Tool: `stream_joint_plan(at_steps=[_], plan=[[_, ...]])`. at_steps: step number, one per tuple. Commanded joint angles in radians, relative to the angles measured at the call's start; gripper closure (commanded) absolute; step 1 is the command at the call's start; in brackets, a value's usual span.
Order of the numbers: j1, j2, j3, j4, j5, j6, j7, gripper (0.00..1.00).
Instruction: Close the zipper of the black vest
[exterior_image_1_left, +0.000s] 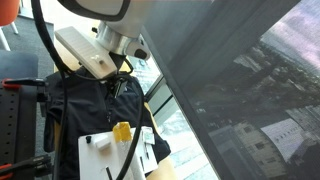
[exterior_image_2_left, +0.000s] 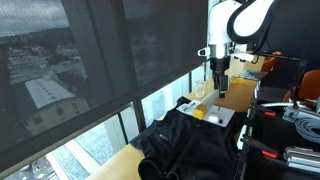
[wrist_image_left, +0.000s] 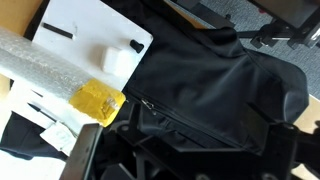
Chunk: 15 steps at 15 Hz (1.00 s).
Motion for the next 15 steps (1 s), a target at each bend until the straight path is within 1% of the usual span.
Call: stream_joint_plan(at_steps=[1,5,8,11,15], plan=[[-0.035,0.15,0.03,0.079,-0.029,0.057,0.01,0.0],[-0.031,0.301,0.03,0.165,-0.097,0.133,0.058,0.0],[-0.028,0.385,0.034,0.255,-0.109,0.171,0.105,0.0],[-0.035,0.388,0.052,0.286,-0.087,0.193,0.135,0.0],[-0.029,0.378,0.062,0.274,-0.091,0.208,0.173,0.0]])
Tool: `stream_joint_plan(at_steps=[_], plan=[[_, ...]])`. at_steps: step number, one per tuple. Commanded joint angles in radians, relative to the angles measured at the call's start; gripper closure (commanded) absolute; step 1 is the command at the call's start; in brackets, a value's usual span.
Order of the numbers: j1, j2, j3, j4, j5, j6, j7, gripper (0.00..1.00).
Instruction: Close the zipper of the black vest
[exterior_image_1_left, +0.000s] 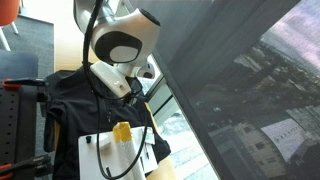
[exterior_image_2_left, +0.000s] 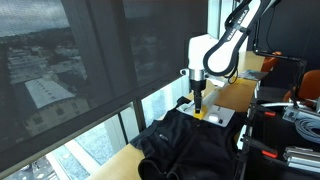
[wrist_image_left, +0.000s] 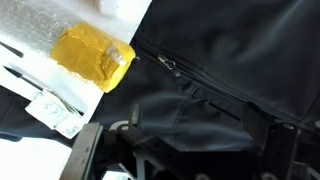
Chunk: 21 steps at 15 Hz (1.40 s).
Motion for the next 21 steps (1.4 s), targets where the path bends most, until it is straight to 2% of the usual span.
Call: stream_joint_plan(at_steps=[1,5,7,13,21], plan=[[-0.015,0.0,0.017,0.002,-0.015,-0.003,0.017,0.0],[-0.015,0.002,0.019,0.002,-0.014,-0.003,0.018,0.0],[-0.042,0.002,0.007,-0.001,-0.009,0.021,0.01,0.0],[-0.073,0.042,0.009,-0.065,0.016,0.242,0.092,0.0],[-0.022,0.146,0.023,-0.072,0.014,0.311,0.168,0.0]])
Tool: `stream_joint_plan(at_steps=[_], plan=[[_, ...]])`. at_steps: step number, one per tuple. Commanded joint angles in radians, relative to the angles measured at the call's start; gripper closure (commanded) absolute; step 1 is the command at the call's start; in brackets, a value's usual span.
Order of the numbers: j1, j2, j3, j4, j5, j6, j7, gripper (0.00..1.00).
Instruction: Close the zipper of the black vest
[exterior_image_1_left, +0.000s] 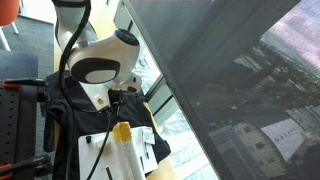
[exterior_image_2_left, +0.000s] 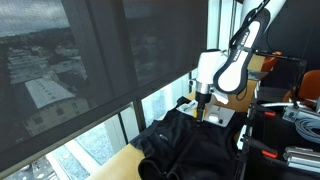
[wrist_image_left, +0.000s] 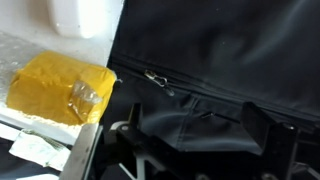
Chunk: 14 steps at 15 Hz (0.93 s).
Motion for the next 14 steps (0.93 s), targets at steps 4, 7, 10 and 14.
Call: stream_joint_plan(at_steps=[4,7,10,14], plan=[[0.04,0.078,-0.021,0.026,0.004,0.041,0.041,0.0],[0.04,0.098,-0.025,0.035,-0.003,0.079,0.032,0.0],[0.049,0.118,-0.034,0.051,-0.005,0.117,0.031,0.0],[0.058,0.141,-0.055,0.074,-0.003,0.12,0.034,0.0]])
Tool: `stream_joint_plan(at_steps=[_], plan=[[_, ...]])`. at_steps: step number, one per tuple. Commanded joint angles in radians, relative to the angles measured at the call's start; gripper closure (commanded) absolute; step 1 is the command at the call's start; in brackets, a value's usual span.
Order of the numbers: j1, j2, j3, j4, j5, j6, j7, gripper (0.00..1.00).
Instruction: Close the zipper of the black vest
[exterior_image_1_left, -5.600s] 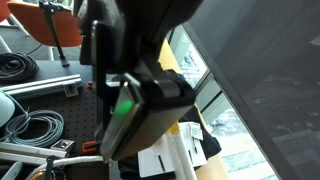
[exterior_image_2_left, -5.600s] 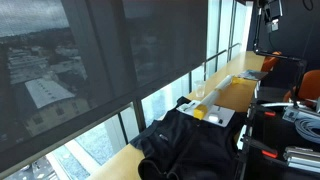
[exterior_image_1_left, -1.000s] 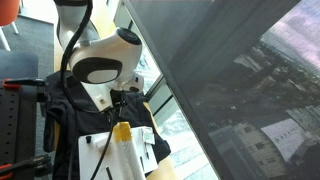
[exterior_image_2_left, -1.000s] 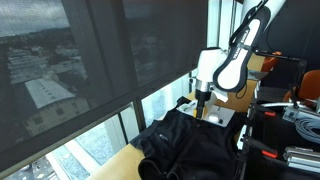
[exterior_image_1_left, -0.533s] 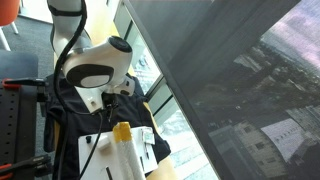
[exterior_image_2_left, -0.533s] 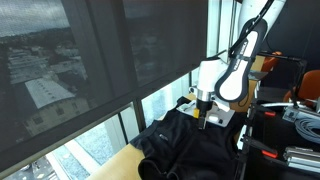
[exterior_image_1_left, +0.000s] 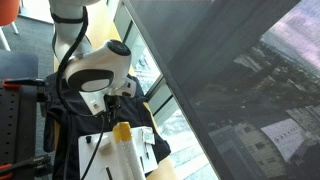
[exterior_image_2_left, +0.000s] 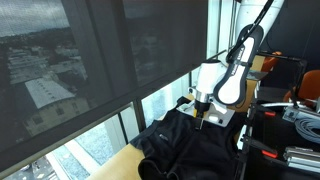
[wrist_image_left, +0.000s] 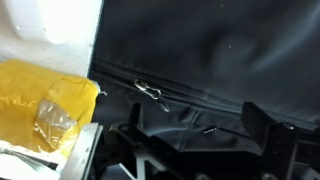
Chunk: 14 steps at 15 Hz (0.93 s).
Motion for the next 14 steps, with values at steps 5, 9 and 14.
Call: stream_joint_plan(at_steps=[5,9,14], plan=[[0.018,0.046,-0.042,0.046,-0.003,0.025,0.006,0.0],[0.023,0.05,-0.045,0.049,-0.002,0.023,0.01,0.0],[0.026,0.054,-0.047,0.054,-0.002,0.021,0.009,0.49]])
